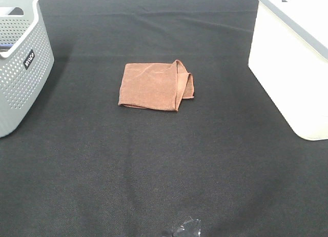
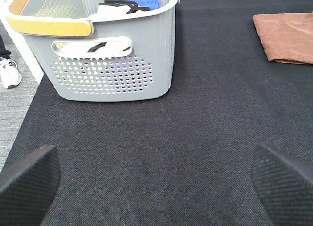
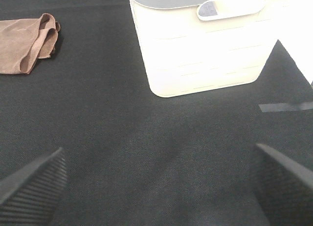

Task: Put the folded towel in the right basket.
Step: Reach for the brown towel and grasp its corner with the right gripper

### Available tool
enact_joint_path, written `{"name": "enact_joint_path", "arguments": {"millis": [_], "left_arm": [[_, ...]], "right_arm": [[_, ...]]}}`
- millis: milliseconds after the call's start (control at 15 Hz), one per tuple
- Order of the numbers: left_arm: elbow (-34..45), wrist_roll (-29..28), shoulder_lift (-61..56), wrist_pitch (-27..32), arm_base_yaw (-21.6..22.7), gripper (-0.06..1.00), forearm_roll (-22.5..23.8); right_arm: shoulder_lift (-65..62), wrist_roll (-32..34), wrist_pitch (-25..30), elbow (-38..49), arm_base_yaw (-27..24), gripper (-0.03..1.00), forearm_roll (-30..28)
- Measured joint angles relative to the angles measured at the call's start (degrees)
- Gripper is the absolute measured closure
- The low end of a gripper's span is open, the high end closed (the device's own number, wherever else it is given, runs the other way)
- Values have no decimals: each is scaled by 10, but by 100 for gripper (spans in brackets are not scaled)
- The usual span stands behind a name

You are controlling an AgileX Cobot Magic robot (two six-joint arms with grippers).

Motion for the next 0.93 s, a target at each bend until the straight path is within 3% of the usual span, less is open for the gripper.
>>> {"name": "enact_joint_path", "arguments": {"millis": [933], "left_arm": [[0,0,0,0,0,-5,0]], "right_arm": [[0,0,0,0,0,0,0]]}}
